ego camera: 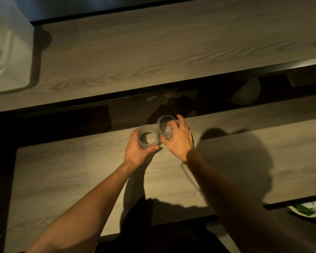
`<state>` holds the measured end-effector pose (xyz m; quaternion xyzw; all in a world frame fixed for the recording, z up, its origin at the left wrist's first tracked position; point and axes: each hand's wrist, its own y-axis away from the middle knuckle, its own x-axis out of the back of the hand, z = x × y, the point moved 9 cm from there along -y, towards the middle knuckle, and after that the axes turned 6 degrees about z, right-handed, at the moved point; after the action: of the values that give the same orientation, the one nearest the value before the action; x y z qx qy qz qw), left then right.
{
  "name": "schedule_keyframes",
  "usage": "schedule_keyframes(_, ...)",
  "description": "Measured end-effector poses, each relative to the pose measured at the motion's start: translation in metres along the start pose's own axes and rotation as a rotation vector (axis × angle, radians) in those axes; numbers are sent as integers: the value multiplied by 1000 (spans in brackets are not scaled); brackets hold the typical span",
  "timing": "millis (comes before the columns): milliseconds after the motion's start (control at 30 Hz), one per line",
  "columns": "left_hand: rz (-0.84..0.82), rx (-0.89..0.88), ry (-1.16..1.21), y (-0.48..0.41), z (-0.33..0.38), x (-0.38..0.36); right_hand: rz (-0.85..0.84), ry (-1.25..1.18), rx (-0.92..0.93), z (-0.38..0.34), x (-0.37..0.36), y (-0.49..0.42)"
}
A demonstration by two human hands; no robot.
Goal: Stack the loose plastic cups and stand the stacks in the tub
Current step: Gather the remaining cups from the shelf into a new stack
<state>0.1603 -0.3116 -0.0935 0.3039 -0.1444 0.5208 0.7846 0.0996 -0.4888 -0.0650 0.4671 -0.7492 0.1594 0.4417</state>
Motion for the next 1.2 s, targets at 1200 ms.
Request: schedule_keyframes(1200,157,413,519,25,-59,48,-217,-361,-147,-3,-42,29)
